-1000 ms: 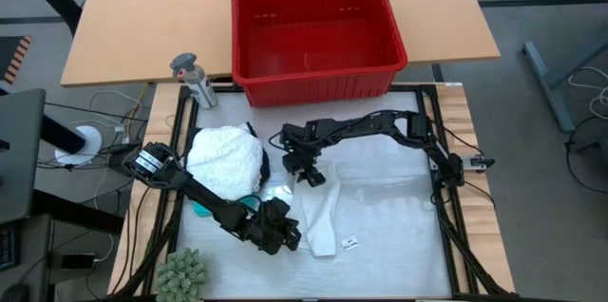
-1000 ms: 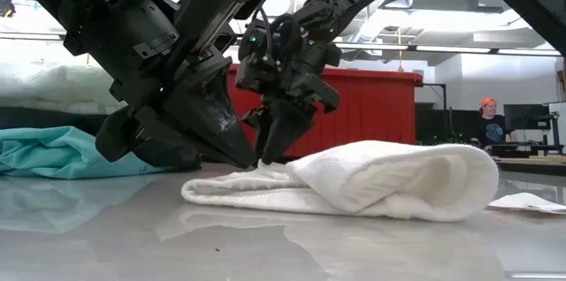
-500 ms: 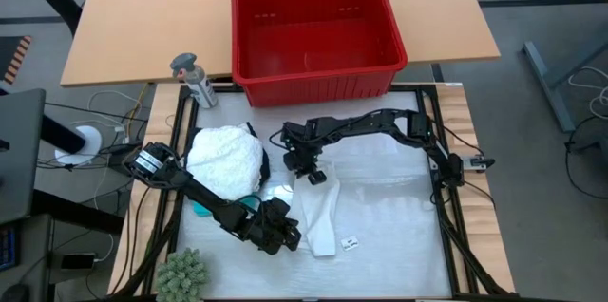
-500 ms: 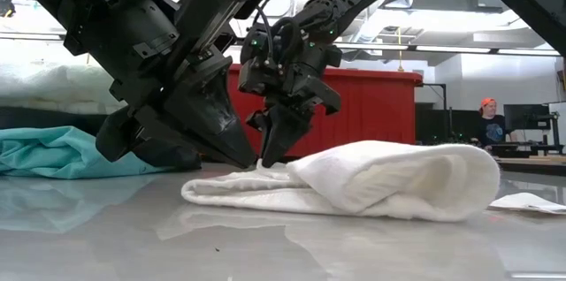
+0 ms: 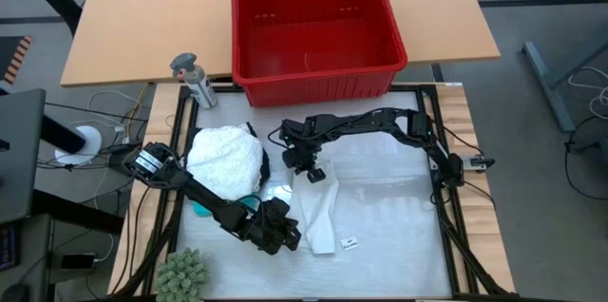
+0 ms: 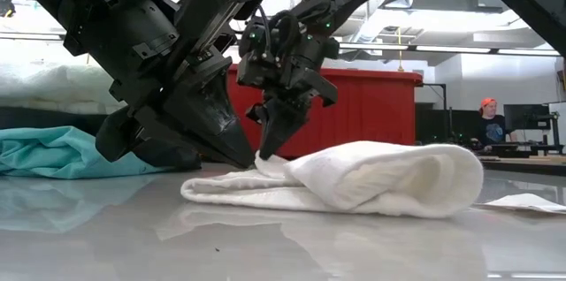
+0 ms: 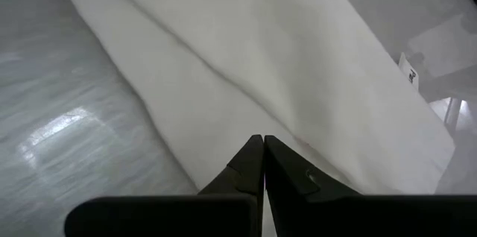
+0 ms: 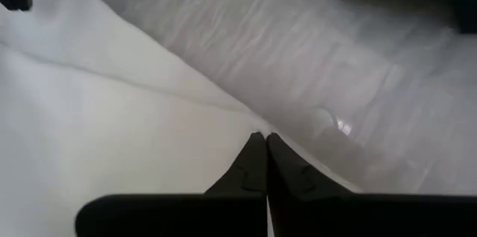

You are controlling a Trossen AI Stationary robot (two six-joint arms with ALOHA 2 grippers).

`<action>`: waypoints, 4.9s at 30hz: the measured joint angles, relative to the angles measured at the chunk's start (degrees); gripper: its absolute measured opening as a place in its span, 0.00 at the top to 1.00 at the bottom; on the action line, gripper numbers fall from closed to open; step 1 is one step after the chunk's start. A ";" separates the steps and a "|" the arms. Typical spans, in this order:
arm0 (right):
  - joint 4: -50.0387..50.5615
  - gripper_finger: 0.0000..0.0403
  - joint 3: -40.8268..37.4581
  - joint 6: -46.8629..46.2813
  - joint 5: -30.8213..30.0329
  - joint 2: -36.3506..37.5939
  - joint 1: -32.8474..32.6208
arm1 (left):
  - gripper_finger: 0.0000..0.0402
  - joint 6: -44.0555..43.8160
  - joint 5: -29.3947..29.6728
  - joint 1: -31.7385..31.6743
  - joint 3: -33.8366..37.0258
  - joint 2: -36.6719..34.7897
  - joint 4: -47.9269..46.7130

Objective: Fold laundry
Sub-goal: Fold the white shorts

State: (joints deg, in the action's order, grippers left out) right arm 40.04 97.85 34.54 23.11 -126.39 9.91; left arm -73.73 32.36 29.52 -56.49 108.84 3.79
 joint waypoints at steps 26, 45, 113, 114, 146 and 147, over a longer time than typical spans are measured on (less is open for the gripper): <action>6.64 0.96 2.59 -4.30 6.27 2.58 8.39 | 1.00 -0.02 1.16 0.00 0.00 0.00 0.00; 2.99 0.96 1.06 -7.40 7.42 4.96 13.71 | 1.00 -0.26 1.31 0.02 0.00 0.00 -0.02; -11.30 0.94 2.15 -3.37 23.79 6.03 11.41 | 1.00 -0.24 -1.97 -3.11 -4.92 8.39 3.85; -11.72 0.94 2.15 -3.15 23.59 6.03 11.02 | 1.00 -0.25 -2.00 -3.13 -4.92 8.39 3.85; 38.77 0.55 2.18 4.43 29.13 15.06 16.56 | 1.00 13.20 -13.99 -6.88 -14.40 8.32 6.75; 41.74 0.56 2.16 5.46 30.94 15.25 16.56 | 1.00 15.06 -15.97 -7.82 -15.69 8.28 6.12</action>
State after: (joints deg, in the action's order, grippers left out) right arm 81.78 100.01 40.01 54.06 -111.14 26.47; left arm -58.67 16.39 21.70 -72.18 117.12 9.92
